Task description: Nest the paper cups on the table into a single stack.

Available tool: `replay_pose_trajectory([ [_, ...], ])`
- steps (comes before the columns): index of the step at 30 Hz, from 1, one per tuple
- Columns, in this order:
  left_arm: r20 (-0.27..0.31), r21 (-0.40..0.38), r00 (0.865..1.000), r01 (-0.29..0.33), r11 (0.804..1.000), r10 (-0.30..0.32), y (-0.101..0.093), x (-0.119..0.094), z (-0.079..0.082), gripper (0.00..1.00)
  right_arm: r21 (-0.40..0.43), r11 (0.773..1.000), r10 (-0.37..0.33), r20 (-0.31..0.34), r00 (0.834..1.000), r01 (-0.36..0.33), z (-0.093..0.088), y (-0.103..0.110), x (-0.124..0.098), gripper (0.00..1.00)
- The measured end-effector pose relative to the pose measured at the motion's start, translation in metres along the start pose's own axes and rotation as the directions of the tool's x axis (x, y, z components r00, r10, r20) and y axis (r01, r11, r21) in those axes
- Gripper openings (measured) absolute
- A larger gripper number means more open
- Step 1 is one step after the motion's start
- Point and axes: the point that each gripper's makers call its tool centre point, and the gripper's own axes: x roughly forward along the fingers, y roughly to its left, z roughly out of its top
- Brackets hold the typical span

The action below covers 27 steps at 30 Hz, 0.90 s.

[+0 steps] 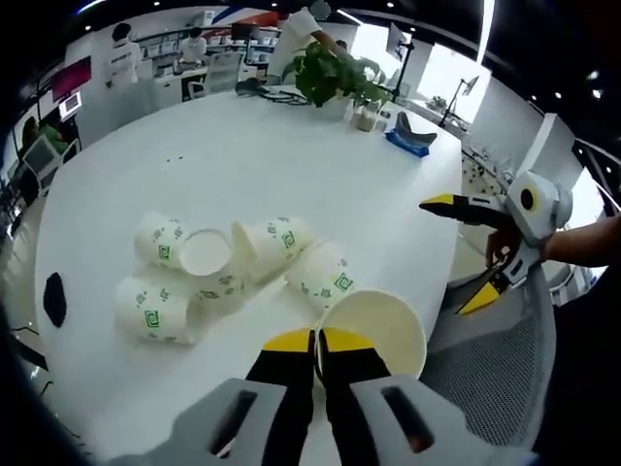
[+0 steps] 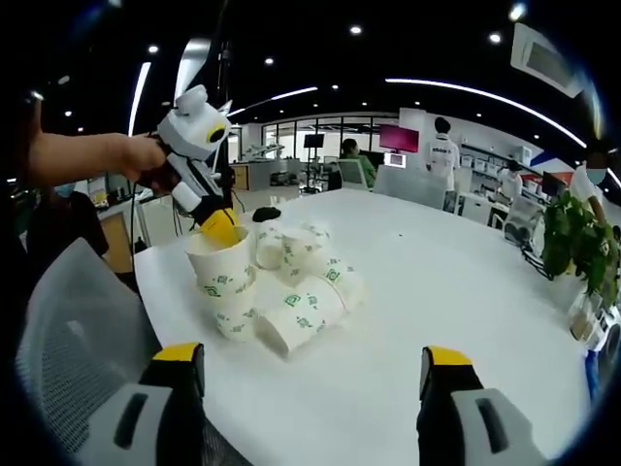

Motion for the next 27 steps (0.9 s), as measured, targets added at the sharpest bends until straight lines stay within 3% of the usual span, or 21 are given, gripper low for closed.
replay_pose_trajectory([
  [20, -0.034, 0.055, 0.998, -0.042, 0.998, 0.044, 0.009, 0.012, -0.019, 0.0, -0.001, 1.0, 0.002, -0.005, 1.0, -0.002, -0.002, -0.002, 0.001, 0.92],
  [27, -0.016, 0.077, 0.998, -0.064, 0.995, 0.066, 0.012, 0.011, -0.015, 0.01, -0.002, 1.0, 0.004, -0.009, 1.0, -0.004, -0.004, -0.002, 0.001, 0.91],
])
